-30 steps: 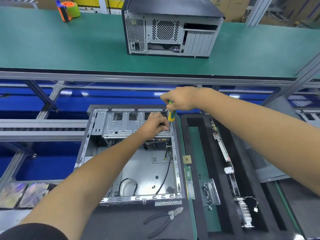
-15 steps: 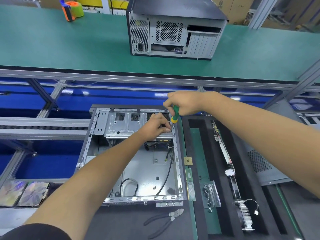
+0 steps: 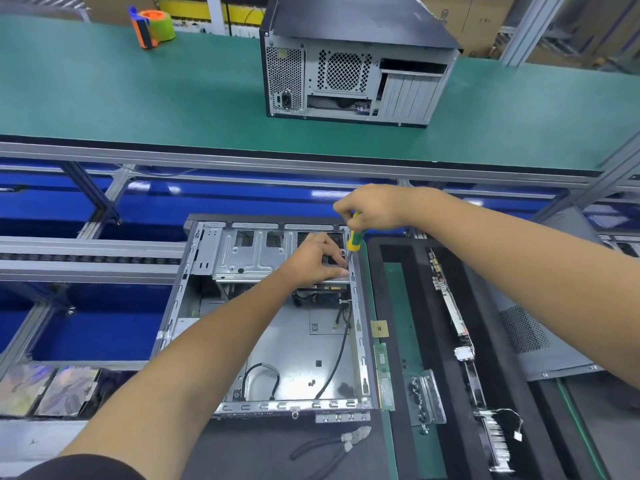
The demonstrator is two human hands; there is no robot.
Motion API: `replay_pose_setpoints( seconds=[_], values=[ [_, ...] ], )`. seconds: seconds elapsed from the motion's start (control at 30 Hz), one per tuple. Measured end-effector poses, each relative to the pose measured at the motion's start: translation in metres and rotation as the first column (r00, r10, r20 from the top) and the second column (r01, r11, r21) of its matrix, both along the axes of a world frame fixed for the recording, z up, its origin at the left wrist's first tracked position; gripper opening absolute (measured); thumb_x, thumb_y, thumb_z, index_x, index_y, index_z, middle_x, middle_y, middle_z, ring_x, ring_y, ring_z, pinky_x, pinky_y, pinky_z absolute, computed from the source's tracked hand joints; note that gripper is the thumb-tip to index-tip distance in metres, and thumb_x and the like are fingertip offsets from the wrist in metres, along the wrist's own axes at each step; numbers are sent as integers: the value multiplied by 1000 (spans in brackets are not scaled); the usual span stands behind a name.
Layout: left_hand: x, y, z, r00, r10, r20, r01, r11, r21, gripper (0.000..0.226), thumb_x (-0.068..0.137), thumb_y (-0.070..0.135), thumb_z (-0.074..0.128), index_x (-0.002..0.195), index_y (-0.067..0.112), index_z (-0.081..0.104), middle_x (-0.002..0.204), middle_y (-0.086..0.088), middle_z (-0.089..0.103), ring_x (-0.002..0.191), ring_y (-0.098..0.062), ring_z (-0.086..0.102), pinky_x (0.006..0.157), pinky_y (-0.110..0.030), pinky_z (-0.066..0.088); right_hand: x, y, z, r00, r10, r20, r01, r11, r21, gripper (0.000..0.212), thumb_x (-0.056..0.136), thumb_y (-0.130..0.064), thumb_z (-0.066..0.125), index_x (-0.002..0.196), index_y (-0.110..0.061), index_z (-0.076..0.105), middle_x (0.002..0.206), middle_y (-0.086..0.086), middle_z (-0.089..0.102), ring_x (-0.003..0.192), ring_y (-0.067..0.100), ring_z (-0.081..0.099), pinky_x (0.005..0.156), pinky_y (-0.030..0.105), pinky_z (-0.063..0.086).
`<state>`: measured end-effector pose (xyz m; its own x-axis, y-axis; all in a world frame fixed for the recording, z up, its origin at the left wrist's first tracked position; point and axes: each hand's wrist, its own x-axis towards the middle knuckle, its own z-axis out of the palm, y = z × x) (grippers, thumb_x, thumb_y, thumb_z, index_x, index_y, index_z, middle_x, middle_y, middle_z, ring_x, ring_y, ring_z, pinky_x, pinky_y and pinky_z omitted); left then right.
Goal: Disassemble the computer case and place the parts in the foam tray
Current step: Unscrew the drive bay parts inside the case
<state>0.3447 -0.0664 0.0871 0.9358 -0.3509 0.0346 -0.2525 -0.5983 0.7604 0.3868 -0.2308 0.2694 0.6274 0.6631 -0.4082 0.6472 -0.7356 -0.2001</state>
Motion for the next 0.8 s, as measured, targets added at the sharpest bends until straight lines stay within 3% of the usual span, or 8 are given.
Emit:
replay_pose_setpoints(
  seconds=[0.17, 0.27, 0.37, 0.47, 0.53, 0.63, 0.73, 0.8],
  values=[
    [-2, -2, 1, 1000, 16, 8, -16, 1000, -8, 12, 79, 33, 89, 85, 30, 78, 106, 5, 62, 108, -6, 44, 96, -17, 33, -7, 9, -9, 995, -54, -84, 63, 993, 104, 16, 81, 3, 60, 85, -10, 68, 80, -2, 66, 83, 19, 59, 64, 31, 46],
    [-2, -3, 0, 999, 31, 32, -31, 1000, -2, 11, 80, 31, 88, 86, 26, 80, 105, 3, 63, 109, -10, 47, 99, -23, 37, -6, 9, -10, 992, -45, 120, 43, 999, 18, 11, 95, -24, 57, 100, -16, 51, 73, -1, 53, 67, 21, 49, 56, 35, 33],
    [-4, -5, 1, 998, 39, 43, -40, 999, 18, 12, 81, 32, 86, 88, 24, 80, 101, 3, 62, 108, -14, 48, 98, -30, 42, -1, 8, -5, 947, 42, 319, 21, 981, -193, 26, 105, -39, 36, 89, -19, 42, 73, 2, 48, 61, 20, 43, 52, 35, 25],
    [-2, -6, -1, 998, 38, 56, -40, 998, 42, 11, 82, 30, 85, 86, 21, 79, 90, 0, 61, 100, -19, 45, 95, -35, 43, 4, 10, -3, 981, 39, 192, -6, 986, -169, 25, 103, -29, 39, 79, -25, 38, 75, -2, 50, 66, 22, 42, 56, 35, 27],
    [-2, -6, 0, 997, 55, 63, -58, 997, 47, 11, 81, 31, 85, 82, 23, 78, 81, 3, 57, 93, -20, 40, 91, -37, 41, 3, 11, 0, 998, 18, 54, -15, 997, -70, 16, 97, -18, 50, 83, -27, 46, 88, -3, 56, 77, 23, 49, 61, 38, 37],
    [-1, -6, -1, 998, 56, 42, -57, 998, 40, 15, 82, 32, 85, 78, 21, 76, 80, 4, 61, 88, -17, 43, 97, -39, 41, -1, 13, 0, 988, -9, -152, 20, 997, 74, 22, 84, 2, 57, 92, -18, 59, 97, 2, 45, 88, 25, 50, 75, 48, 48],
    [0, -5, -2, 999, 51, 17, -51, 999, 19, 19, 81, 29, 86, 71, 22, 71, 69, 9, 58, 76, -11, 47, 110, -40, 38, -3, 17, -5, 999, -26, 25, 26, 1000, -13, 5, 95, -24, 54, 97, -20, 51, 86, 2, 52, 76, 24, 50, 64, 43, 41],
    [0, -6, -3, 998, 65, 7, -65, 998, 20, 24, 81, 29, 86, 67, 29, 66, 62, 7, 53, 70, -8, 45, 104, -37, 42, -2, 19, -5, 968, 46, 247, -11, 990, -141, 21, 100, -37, 42, 88, -21, 44, 72, 1, 50, 63, 20, 42, 55, 37, 31]
  ],
)
